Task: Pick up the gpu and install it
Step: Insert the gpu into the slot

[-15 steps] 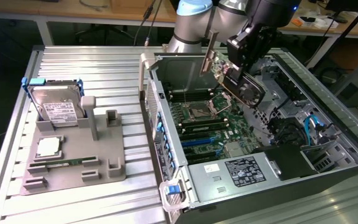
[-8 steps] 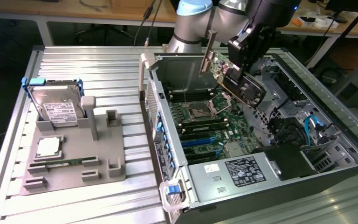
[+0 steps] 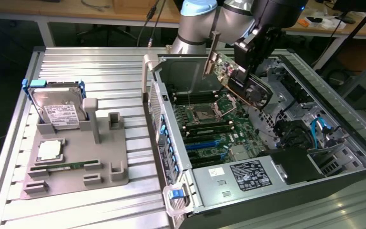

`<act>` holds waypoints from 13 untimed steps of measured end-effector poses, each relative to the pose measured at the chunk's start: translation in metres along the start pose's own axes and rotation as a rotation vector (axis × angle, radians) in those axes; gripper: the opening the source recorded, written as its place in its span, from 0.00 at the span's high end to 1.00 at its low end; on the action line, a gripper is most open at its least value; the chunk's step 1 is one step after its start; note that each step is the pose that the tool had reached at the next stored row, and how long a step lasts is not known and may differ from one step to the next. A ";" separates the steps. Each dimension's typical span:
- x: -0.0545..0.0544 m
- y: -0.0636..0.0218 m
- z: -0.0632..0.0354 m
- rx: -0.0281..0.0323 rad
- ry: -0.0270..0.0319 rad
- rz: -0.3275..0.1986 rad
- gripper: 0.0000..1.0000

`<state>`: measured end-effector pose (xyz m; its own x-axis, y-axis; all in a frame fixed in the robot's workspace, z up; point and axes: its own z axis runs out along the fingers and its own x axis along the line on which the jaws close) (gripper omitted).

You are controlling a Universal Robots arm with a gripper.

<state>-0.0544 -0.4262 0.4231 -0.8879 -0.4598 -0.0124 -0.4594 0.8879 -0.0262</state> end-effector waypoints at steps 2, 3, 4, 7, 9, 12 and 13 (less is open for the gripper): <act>0.000 0.0000 0.0000 -0.0001 -0.0003 -0.010 0.73; 0.000 0.0000 0.0000 -0.0002 -0.0004 -0.016 0.73; 0.000 0.0000 0.0000 -0.0002 -0.0006 -0.021 0.73; 0.000 0.0000 0.0000 -0.0005 -0.0010 -0.038 0.73; 0.000 0.0000 0.0000 -0.0006 -0.0013 -0.047 0.73; 0.000 0.0000 0.0000 -0.0008 -0.0016 -0.062 0.73; 0.000 0.0000 0.0000 -0.0008 -0.0017 -0.067 0.73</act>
<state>-0.0544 -0.4262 0.4231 -0.8552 -0.5182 -0.0124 -0.5178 0.8551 -0.0262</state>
